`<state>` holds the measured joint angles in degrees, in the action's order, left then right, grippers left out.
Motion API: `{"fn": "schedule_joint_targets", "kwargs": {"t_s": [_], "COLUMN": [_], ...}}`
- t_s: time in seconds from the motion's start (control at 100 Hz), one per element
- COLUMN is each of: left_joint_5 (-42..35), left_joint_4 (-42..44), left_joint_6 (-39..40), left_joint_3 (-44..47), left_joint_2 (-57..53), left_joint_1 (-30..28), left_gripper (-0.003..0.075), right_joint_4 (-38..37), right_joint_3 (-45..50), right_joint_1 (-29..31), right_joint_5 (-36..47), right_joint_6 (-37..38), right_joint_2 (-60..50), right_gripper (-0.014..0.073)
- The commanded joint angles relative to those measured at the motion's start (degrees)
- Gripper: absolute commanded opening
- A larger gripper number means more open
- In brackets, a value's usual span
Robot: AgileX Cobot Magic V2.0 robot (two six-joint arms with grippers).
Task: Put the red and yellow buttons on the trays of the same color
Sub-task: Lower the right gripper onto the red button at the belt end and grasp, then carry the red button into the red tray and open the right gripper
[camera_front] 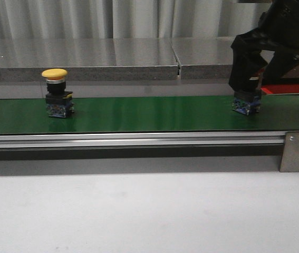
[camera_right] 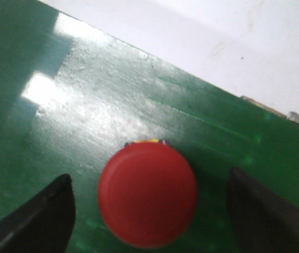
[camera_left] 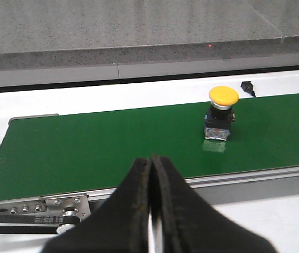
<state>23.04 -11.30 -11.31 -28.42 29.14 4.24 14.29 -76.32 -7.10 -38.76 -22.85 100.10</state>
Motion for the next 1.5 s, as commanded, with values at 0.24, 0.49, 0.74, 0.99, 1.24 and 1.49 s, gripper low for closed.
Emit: {"fn": "schedule_joint_targets", "kwargs": {"t_s": [0.24,0.49,0.74,0.99,1.24,1.49], "left_joint_5": [-4.21,-4.21,-4.21,-4.21,-4.21,-4.21], "left_joint_4": [-0.86,-0.86,-0.86,-0.86,-0.86,-0.86], "left_joint_6": [-0.01,-0.01,-0.01,-0.01,-0.01,-0.01], "left_joint_3": [-1.53,-1.53,-1.53,-1.53,-1.53,-1.53], "left_joint_2": [0.07,0.07,0.07,0.07,0.07,0.07], "left_joint_1": [0.36,0.36,0.36,0.36,0.36,0.36], "left_gripper": [-0.0019,-0.0019,-0.0019,-0.0019,-0.0019,-0.0019], "right_joint_4": [-0.18,-0.84,-0.70,2.54,3.71,3.73], "right_joint_3": [-4.08,-11.14,-22.20,-33.73,-41.20,-43.53], "right_joint_1": [0.18,5.38,14.36,19.01,19.35,19.48], "right_joint_5": [-1.03,-3.54,-3.61,-4.03,-3.36,-1.20], "right_joint_6": [-0.54,-0.54,-0.54,-0.54,-0.54,-0.54], "right_joint_2": [-1.08,-1.06,2.83,13.66,22.95,27.41], "right_gripper": [0.0062,0.0057,0.0057,0.0057,0.0057,0.0057]}}
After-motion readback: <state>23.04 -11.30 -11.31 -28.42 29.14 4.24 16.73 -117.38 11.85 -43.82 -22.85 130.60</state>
